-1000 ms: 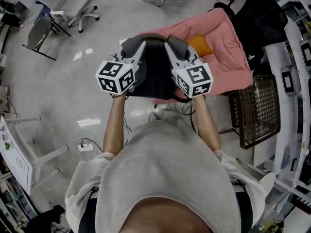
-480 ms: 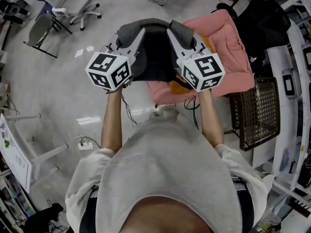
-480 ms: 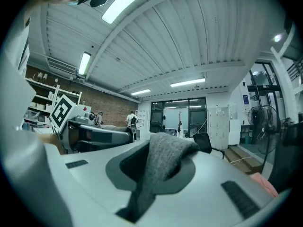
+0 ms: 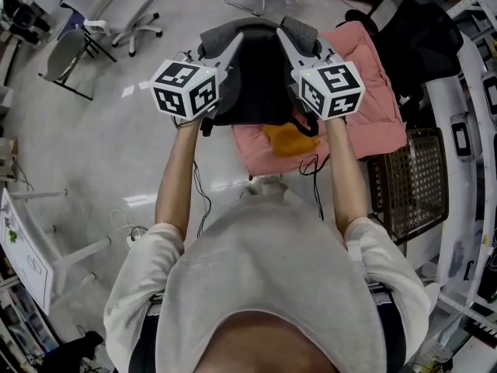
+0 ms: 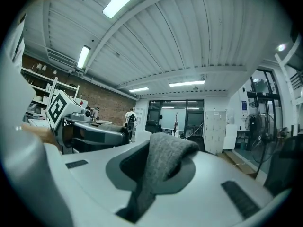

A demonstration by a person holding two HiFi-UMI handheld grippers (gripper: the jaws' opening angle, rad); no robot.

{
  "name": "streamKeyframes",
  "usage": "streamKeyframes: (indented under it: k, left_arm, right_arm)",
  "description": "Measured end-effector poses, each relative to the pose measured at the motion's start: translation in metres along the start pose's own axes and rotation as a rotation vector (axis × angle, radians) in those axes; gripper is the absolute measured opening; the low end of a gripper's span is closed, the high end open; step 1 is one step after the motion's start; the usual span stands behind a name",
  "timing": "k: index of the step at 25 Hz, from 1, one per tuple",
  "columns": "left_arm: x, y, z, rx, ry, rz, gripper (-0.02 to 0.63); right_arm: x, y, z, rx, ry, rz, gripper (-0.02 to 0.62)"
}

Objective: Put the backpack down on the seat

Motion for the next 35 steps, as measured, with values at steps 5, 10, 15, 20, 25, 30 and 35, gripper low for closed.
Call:
streamKeyframes:
  k: [5, 10, 15, 20, 25, 30, 35]
  left_arm:
    - [0.009, -0.007, 0.031, 0.023, -0.016, -0.022, 0.032]
    - [0.019, -0.022, 0.056, 0.043, -0.010, -0.059, 0.032]
    - [0.026, -0.043, 0.081, 0.070, -0.003, -0.094, 0.032]
    - [0.033, -0.071, 0.101, 0.097, 0.006, -0.135, 0.032]
    - [0.040, -0.102, 0.117, 0.137, 0.018, -0.170, 0.032]
    - [0.049, -0.135, 0.130, 0.187, 0.028, -0.207, 0.032]
    - [0.052, -0.165, 0.144, 0.231, 0.043, -0.239, 0.032]
  right_arm:
    - [-0.028, -0.010, 0.010, 0.022, -0.002, -0.002, 0.025]
    - [-0.048, -0.027, 0.022, 0.050, 0.005, 0.020, 0.025]
    - [-0.069, -0.053, 0.032, 0.076, 0.011, 0.062, 0.025]
    - [-0.085, -0.085, 0.042, 0.115, 0.020, 0.099, 0.025]
    - [-0.097, -0.119, 0.052, 0.161, 0.028, 0.124, 0.025]
    - [-0.106, -0.154, 0.065, 0.209, 0.034, 0.148, 0.025]
    - [-0.115, -0.186, 0.072, 0.246, 0.049, 0.186, 0.025]
Point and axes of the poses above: the fingertips, and each gripper's own axes: z forward along the fingers, x to its left, y out of its top, the point moved 5 cm from there along -z, backward along the fingers, and after that the axes turned 3 degrees about z, right-handed, at the moved point
